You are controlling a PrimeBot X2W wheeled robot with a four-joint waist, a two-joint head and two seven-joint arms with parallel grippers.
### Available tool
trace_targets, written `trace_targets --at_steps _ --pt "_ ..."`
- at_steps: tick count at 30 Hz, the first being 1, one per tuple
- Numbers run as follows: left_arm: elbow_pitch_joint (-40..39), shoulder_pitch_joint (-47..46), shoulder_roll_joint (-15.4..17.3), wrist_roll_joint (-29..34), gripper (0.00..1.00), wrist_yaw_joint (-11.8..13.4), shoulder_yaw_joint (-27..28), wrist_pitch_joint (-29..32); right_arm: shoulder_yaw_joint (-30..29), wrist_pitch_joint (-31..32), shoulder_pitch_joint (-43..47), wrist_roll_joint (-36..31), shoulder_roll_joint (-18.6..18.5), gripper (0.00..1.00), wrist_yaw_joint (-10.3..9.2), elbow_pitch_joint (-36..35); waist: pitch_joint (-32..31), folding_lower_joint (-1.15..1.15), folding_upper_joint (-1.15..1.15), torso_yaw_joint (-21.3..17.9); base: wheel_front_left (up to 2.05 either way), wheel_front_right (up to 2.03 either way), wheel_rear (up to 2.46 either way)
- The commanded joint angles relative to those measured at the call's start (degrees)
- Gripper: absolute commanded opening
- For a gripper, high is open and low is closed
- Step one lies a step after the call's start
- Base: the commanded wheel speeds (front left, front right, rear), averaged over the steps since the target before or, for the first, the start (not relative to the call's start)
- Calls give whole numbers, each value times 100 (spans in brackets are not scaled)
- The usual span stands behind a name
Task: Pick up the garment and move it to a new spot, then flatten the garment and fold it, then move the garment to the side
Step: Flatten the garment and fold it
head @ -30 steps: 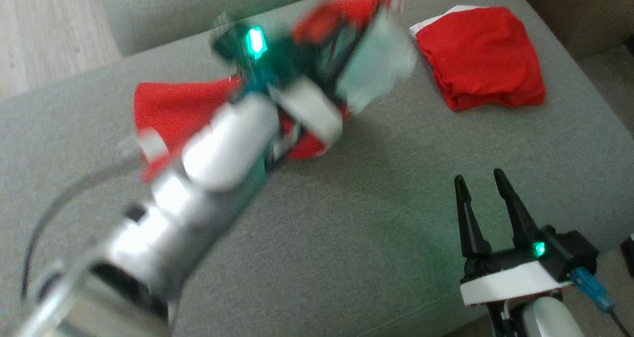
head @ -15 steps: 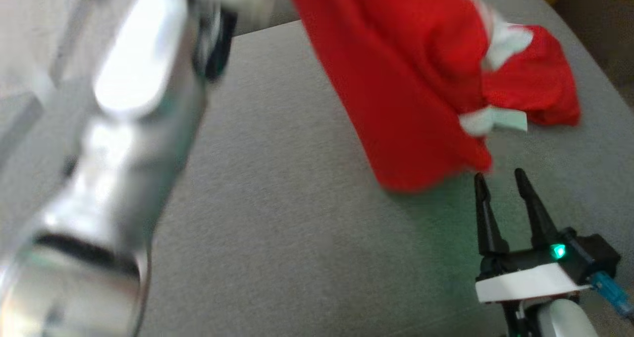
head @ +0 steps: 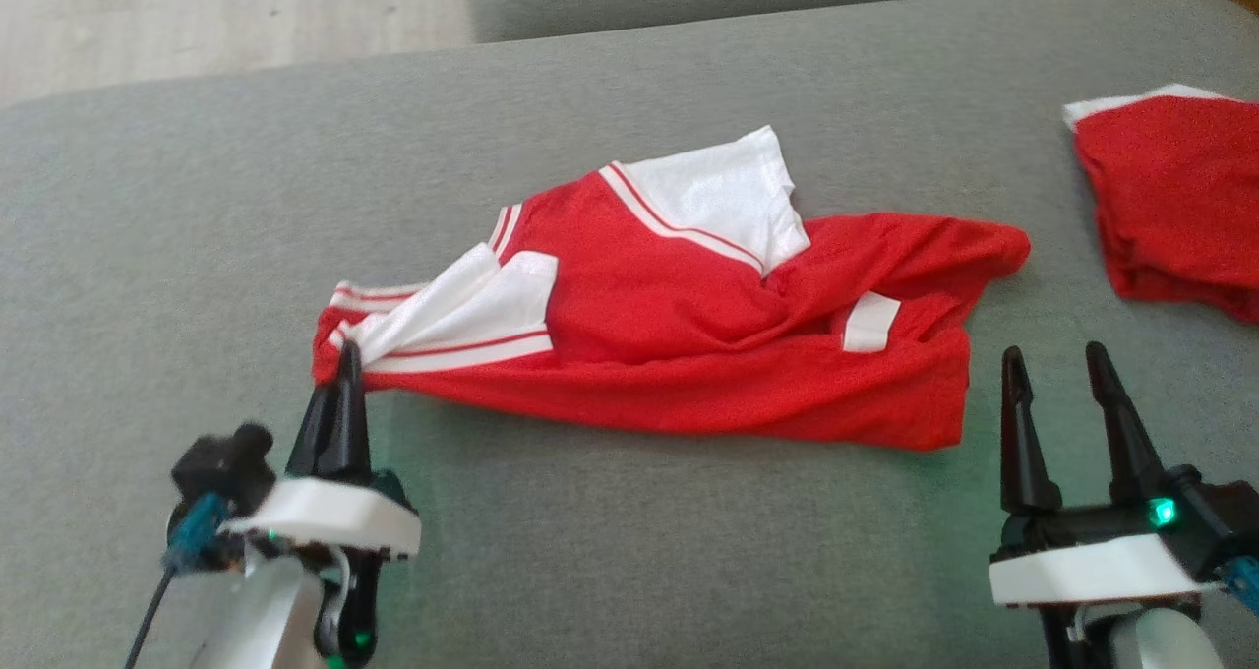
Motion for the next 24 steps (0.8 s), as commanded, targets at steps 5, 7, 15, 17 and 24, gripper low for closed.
trace_targets --at_steps 5,7,15,17,24 --pt "-522 291 -112 68 0 -27 428 -38 136 -54 -46 -41 -82 100 -5 -190 -19 0 0 376 0 0 0" --pt "-522 381 -161 105 0 -31 423 -38 179 -54 -33 -40 -90 100 -5 -175 -31 0 0 436 0 0 0" --pt "-659 558 -52 562 100 235 416 -38 283 -54 41 -29 -115 100 -5 -124 -181 0 0 449 0 0 0" --pt "-834 562 45 676 100 252 440 -38 284 -54 77 -26 -128 100 -5 -131 -206 0 0 443 0 0 0" --pt "-1187 -17 660 1021 100 -51 239 373 299 -54 110 -30 -192 100 -5 -161 -148 0 0 433 0 0 0"
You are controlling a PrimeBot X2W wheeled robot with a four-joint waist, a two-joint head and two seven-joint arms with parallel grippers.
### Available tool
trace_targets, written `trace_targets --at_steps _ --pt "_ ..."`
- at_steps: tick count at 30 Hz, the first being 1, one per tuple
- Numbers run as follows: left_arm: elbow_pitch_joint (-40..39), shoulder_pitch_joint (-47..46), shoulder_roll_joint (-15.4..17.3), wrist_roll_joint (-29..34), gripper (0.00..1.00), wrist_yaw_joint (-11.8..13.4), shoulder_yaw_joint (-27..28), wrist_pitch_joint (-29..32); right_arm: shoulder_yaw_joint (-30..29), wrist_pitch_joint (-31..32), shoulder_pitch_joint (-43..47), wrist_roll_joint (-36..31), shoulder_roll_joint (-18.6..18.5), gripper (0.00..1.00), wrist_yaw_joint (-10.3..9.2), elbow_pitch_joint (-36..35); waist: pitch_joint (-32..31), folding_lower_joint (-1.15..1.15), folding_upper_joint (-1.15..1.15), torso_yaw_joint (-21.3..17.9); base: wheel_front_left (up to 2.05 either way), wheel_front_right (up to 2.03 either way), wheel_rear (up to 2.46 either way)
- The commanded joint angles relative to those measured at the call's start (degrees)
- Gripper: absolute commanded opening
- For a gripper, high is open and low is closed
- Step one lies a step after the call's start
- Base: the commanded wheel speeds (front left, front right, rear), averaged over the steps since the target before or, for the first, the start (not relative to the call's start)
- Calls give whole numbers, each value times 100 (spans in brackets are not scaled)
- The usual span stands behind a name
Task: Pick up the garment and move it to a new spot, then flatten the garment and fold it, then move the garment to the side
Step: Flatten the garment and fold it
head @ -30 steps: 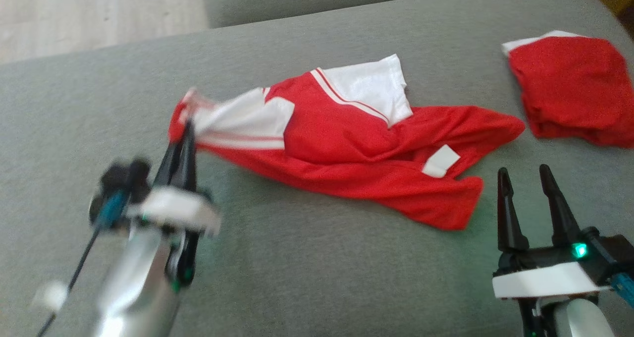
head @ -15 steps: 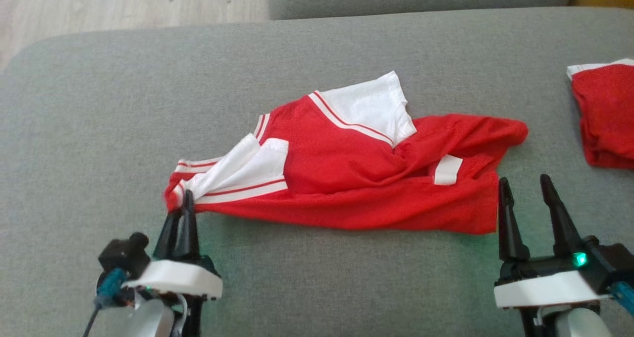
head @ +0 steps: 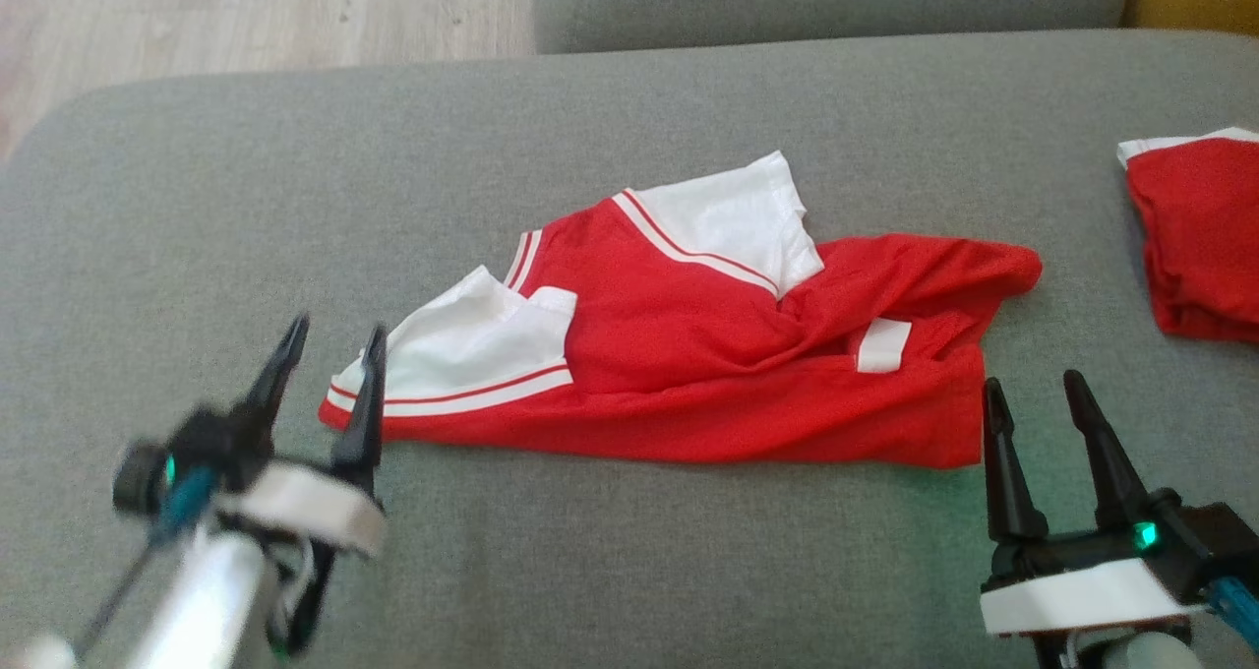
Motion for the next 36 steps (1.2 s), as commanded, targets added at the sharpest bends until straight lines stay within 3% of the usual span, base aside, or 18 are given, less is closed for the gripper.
trace_targets --at_steps 1,4,8,13,16,21,32,35,36 --pt "-228 -578 245 86 100 -98 115 112 142 -54 -156 -33 -118 100 -5 -187 57 1 0 -16 0 0 0" --pt "-168 -1145 569 216 100 -391 -219 662 209 -54 -263 -33 -150 100 -5 -205 216 1 0 -81 0 0 0" --pt "-63 -1852 964 383 100 -550 -1017 1409 300 -54 -430 -30 -182 100 -5 -193 481 1 0 -204 0 0 0" --pt "-21 -2545 1442 -281 100 -564 -2342 2591 367 -54 -601 -25 -175 100 -5 -181 769 1 0 -369 0 0 0" --pt "-9 -2956 1704 -666 100 -565 -2815 3065 363 -54 -709 -8 -157 100 -5 -179 914 1 0 -460 0 0 0" --pt "188 -3499 2015 -686 100 -566 -3179 3259 356 -54 -809 9 -124 100 -5 -148 1002 1 0 -589 0 0 0" --pt "733 -3766 2202 -1104 100 -566 -3515 3424 359 -54 -878 24 -77 100 -5 -148 1094 1 0 -771 0 0 0" --pt "761 -3813 2228 -1189 63 -566 -3557 3403 331 -54 -874 24 -74 100 -5 -160 1111 1 0 -779 0 0 0" --pt "754 -3835 2237 -1201 33 -566 -3567 3351 323 -54 -873 24 -74 100 -5 -164 1115 1 0 -778 0 0 0"
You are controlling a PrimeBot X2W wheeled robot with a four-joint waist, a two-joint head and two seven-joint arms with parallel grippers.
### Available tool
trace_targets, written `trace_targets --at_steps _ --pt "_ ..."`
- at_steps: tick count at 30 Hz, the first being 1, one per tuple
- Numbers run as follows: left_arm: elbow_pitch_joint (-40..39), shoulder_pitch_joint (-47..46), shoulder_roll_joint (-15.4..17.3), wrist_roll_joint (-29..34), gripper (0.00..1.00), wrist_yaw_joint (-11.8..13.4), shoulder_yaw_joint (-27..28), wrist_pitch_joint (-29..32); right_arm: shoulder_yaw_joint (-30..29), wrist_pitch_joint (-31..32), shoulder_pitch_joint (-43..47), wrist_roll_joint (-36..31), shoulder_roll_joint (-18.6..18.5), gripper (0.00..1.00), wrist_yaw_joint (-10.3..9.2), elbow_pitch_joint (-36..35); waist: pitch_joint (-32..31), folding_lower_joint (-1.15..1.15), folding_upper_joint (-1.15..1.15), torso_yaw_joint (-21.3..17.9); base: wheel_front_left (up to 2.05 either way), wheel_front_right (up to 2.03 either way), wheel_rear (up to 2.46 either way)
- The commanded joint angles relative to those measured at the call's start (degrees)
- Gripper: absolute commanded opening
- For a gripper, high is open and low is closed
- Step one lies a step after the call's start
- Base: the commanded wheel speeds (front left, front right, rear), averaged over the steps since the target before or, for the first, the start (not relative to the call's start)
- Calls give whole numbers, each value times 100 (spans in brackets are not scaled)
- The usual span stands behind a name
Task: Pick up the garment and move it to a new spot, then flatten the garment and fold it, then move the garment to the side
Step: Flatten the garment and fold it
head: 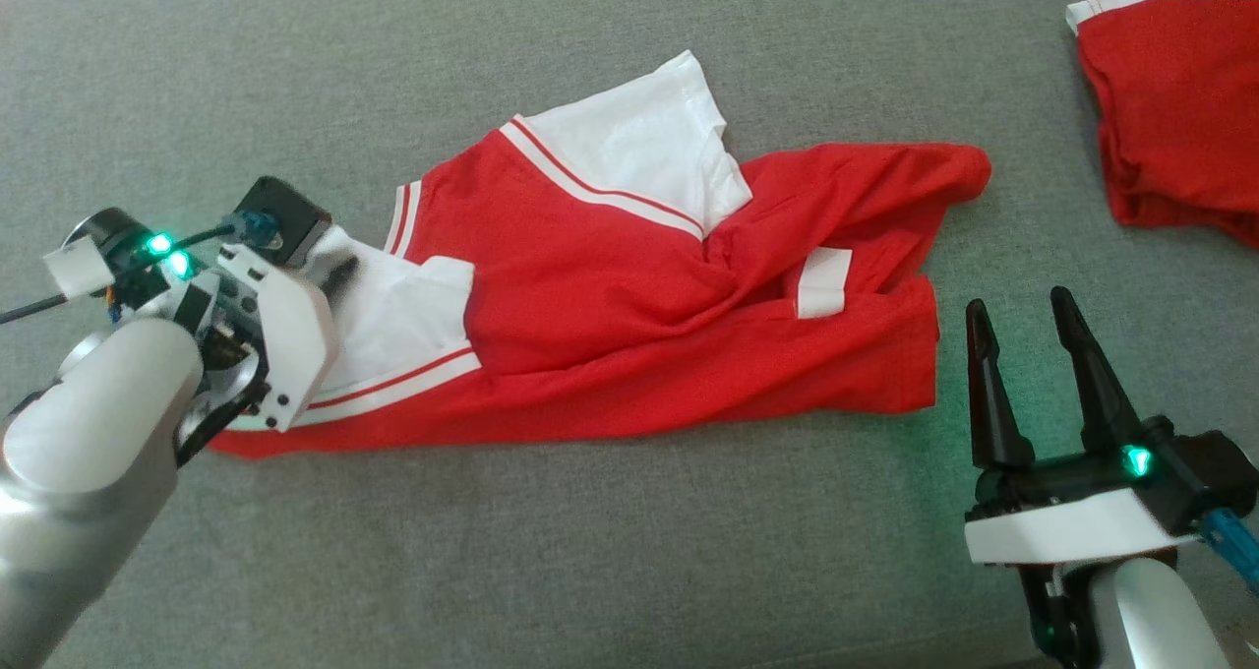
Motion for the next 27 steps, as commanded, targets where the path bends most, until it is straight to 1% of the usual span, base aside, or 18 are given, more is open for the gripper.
trace_targets --at_steps 1,6,11,13,16,21,23,27 --pt "-86 -371 288 -22 0 10 194 -93 97 -54 -167 20 -6 100 -5 -170 6 0 0 6 0 0 0" --pt "-95 -492 314 65 0 10 128 -344 85 -54 -147 19 -1 100 -5 -142 -6 0 0 43 0 0 0" --pt "-64 -625 279 188 0 57 175 -801 164 -54 -93 97 -77 100 -5 78 -32 0 0 155 0 0 0" --pt "-81 -686 274 235 0 101 214 -1013 285 -54 -78 243 -181 100 -5 293 -32 0 0 243 0 0 0" --pt "-141 -709 264 241 0 128 240 -1154 437 -54 -93 423 -329 100 -5 436 -27 0 0 343 0 0 0" --pt "-248 -694 221 231 0 130 216 -1290 654 -54 -166 781 -589 100 -5 644 -57 0 0 494 0 0 0" --pt "-275 -686 206 232 0 147 207 -1317 777 -52 -230 1052 -705 100 -5 812 -79 0 0 528 0 0 0" --pt "-324 -661 197 227 0 175 180 -1319 836 398 -506 1618 -1046 100 -5 976 -131 0 0 564 0 0 0"
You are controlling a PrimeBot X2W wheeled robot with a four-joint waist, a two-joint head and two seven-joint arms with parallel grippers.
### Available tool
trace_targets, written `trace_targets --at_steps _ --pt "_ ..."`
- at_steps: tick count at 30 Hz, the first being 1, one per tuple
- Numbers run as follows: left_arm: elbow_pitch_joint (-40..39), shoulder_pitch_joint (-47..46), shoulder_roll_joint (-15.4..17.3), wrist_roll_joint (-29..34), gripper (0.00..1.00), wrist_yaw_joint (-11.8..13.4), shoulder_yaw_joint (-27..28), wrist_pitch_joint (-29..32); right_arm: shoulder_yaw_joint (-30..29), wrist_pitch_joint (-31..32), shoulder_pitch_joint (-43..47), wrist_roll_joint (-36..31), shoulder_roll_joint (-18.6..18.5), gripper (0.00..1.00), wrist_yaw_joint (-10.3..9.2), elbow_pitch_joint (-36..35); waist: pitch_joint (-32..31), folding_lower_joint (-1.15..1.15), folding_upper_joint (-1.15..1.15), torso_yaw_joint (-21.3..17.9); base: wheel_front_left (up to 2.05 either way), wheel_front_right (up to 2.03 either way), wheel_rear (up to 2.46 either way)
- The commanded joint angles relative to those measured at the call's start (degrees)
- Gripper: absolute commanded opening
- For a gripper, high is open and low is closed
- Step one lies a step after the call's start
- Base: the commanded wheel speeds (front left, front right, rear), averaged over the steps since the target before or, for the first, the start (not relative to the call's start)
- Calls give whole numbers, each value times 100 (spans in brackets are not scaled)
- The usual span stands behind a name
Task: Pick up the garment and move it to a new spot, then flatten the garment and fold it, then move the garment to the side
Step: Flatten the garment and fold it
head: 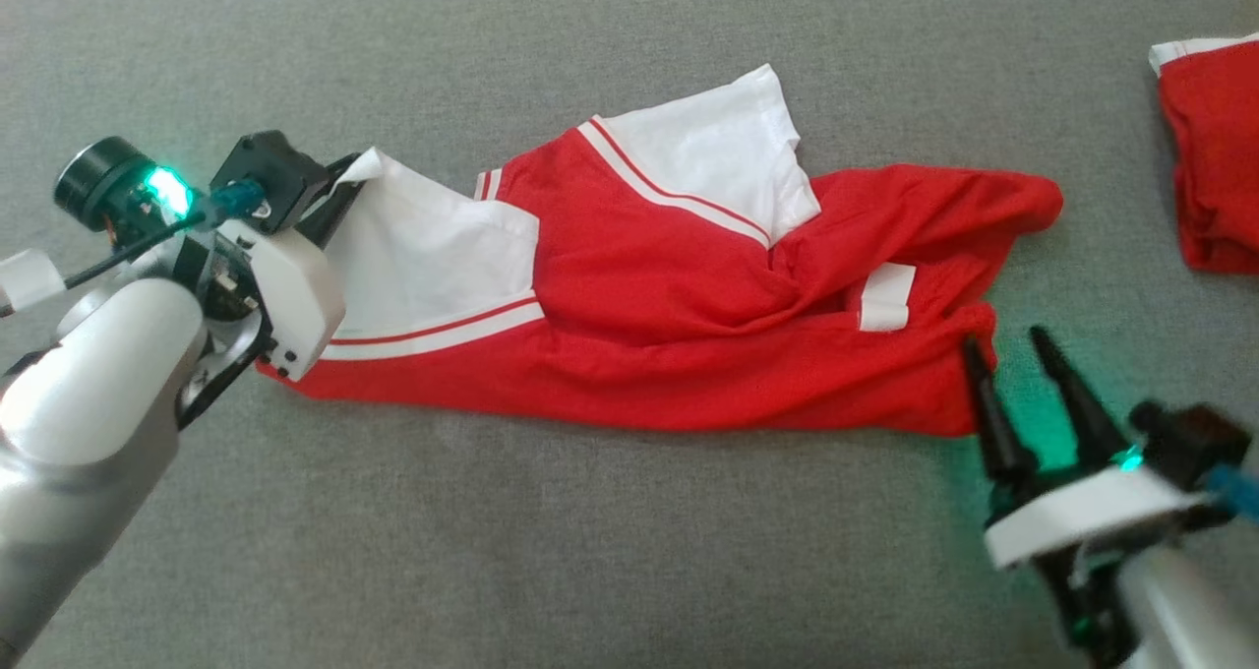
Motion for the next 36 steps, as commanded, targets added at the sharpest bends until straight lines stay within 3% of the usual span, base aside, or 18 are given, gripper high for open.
trace_targets --at_steps 1,10,16,18,19,20,25,27,29,30,34,36 --pt "-132 -305 201 30 0 66 239 -33 93 151 -225 201 -219 100 -5 -157 -15 0 0 8 0 0 0" --pt "-257 -310 207 1 0 73 162 67 383 2190 -748 2443 -1031 100 -5 -440 -23 0 0 58 0 0 0" --pt "-301 -339 186 -12 0 60 107 99 619 3090 -845 3541 -1488 100 -5 -588 2 0 0 145 0 0 0" --pt "-304 -349 172 -15 0 56 90 98 695 3188 -814 3652 -1610 94 -5 -618 1 0 0 179 0 0 0" --pt "-301 -350 166 -19 0 55 82 97 714 3185 -797 3698 -1649 76 -5 -635 -4 0 0 190 0 0 0" --pt "-299 -350 160 -25 0 54 77 94 721 3164 -780 3743 -1682 67 -5 -659 -9 0 0 200 0 0 0" --pt "-280 -339 153 -42 0 51 53 73 665 2965 -703 3847 -1819 80 -5 -818 -50 0 0 224 0 0 0" --pt "-265 -323 154 -52 0 51 41 63 665 2949 -623 3900 -1894 80 -5 -909 -80 0 0 226 0 0 0" --pt "-251 -303 165 -72 0 53 39 53 710 2997 -539 3956 -1956 98 -5 -1001 -103 0 0 220 0 0 0" --pt "-246 -297 170 -81 0 53 37 49 745 3033 -504 3974 -1987 100 -5 -1042 -110 0 0 218 0 0 0" --pt "-233 -288 177 -106 0 52 28 27 825 3035 -462 4009 -2029 100 -5 -1101 -112 0 0 214 0 0 0" --pt "-230 -293 175 -112 0 54 24 16 846 2995 -484 4020 -2013 87 -5 -1099 -105 0 0 214 0 0 0"
